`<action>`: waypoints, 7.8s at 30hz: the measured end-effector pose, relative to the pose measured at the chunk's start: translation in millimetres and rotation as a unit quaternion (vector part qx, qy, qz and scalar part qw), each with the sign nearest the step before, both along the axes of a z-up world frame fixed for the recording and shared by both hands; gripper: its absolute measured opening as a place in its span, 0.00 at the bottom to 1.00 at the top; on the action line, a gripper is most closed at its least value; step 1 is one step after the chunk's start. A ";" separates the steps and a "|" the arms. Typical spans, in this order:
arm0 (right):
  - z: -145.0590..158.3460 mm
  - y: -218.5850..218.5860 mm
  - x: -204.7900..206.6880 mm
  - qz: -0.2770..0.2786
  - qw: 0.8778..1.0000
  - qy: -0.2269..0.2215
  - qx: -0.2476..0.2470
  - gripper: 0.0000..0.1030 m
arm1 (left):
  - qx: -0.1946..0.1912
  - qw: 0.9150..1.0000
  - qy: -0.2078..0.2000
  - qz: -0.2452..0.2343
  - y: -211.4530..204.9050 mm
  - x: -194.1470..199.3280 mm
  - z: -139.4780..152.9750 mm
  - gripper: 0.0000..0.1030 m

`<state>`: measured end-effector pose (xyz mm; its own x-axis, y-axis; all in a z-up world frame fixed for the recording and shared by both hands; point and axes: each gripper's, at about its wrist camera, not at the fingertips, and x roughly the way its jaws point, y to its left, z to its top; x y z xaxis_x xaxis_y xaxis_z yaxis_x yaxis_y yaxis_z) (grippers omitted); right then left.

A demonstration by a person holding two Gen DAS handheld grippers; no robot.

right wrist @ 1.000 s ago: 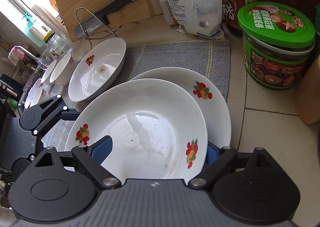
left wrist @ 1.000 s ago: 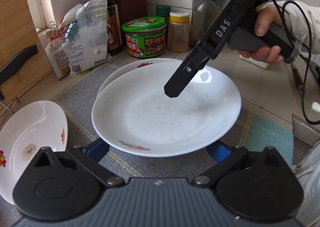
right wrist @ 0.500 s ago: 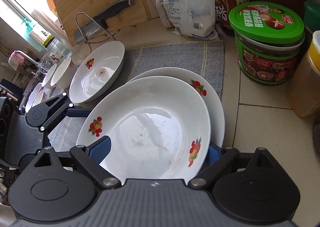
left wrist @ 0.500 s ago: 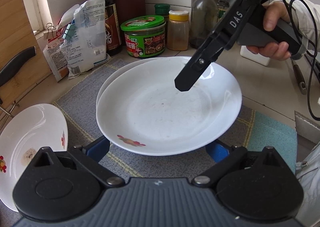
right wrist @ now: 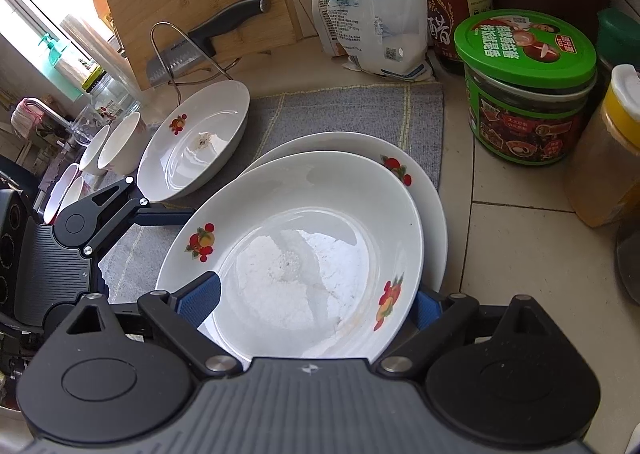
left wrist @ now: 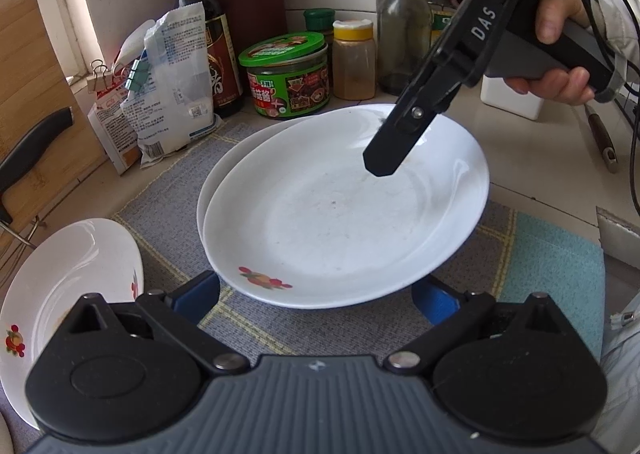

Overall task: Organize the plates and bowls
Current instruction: 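Open the right gripper and withdraw it from the stacked plates, then move the right gripper to the stained flat white plate's rim and grasp, then lift the flat white plate with the right gripper toward the plate stack, then lower the flat white plate onto the stacked plates with the right gripper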

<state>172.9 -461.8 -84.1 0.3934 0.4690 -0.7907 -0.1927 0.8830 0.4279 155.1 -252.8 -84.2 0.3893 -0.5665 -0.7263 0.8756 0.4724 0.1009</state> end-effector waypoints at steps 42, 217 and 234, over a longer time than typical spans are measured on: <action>23.5 19.5 -51.3 -0.010 0.995 -0.065 -0.074 1.00 | -0.039 0.998 -0.018 0.046 10.7 -29.1 20.8 0.99; 9.5 171.6 137.1 0.145 0.989 -0.011 -0.006 0.96 | -0.054 0.984 -0.014 0.170 131.9 7.7 12.2 0.99; 20.3 136.8 94.0 0.092 0.996 -0.018 -0.002 0.96 | -0.049 0.992 -0.011 0.113 109.4 -7.1 23.5 0.99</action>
<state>266.8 -325.0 -63.7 0.3289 0.5324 -0.7800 -0.3663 0.8332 0.4142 148.0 -143.4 -60.7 0.5294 -0.5302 -0.6623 0.7440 0.6652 0.0623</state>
